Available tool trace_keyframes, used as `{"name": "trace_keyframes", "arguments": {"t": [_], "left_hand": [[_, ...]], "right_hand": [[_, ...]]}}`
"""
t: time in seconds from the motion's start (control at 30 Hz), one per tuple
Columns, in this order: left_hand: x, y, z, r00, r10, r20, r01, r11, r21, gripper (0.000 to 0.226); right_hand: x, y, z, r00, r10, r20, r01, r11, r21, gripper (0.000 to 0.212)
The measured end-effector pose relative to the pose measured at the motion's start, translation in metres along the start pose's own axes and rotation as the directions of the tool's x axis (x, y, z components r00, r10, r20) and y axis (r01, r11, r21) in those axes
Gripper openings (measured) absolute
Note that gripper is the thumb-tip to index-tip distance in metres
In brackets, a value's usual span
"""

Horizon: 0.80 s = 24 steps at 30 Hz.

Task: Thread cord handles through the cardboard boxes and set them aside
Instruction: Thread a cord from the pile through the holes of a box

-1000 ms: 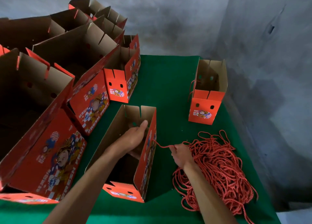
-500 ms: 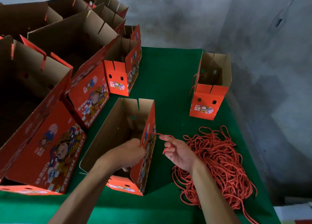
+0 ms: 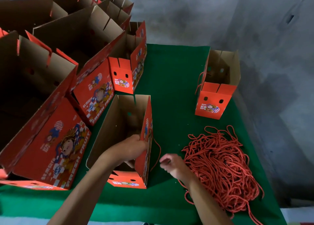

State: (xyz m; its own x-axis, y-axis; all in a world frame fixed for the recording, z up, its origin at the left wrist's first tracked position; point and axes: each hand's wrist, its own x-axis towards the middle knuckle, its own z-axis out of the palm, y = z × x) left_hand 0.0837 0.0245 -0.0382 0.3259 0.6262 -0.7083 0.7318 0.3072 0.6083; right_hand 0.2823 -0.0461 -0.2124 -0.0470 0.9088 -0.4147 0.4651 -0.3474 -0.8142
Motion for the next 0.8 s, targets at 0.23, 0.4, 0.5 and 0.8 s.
{"name": "trace_keyframes", "arguments": {"t": [0.23,0.4,0.5,0.8], "left_hand": [[-0.008,-0.004,-0.018,0.998,-0.055,-0.011,0.054,0.997,-0.064,0.037],[-0.015,-0.015,-0.031,0.998,-0.061,-0.006,0.059,0.991,-0.123,0.04],[-0.018,-0.021,-0.038,0.999,-0.044,-0.014,0.041,0.983,-0.179,0.044],[-0.019,-0.027,-0.04,0.991,-0.027,-0.128,-0.006,0.968,-0.249,0.035]], "right_hand": [[0.021,-0.003,0.048,0.99,-0.07,0.125,0.123,0.866,-0.484,0.036],[0.022,0.0,0.058,0.981,-0.181,0.069,0.181,0.727,-0.663,0.02],[0.019,-0.006,0.054,0.962,-0.272,0.038,0.204,0.618,-0.759,0.024],[-0.014,-0.096,0.031,0.929,-0.28,-0.243,0.332,0.92,0.209,0.014]]}}
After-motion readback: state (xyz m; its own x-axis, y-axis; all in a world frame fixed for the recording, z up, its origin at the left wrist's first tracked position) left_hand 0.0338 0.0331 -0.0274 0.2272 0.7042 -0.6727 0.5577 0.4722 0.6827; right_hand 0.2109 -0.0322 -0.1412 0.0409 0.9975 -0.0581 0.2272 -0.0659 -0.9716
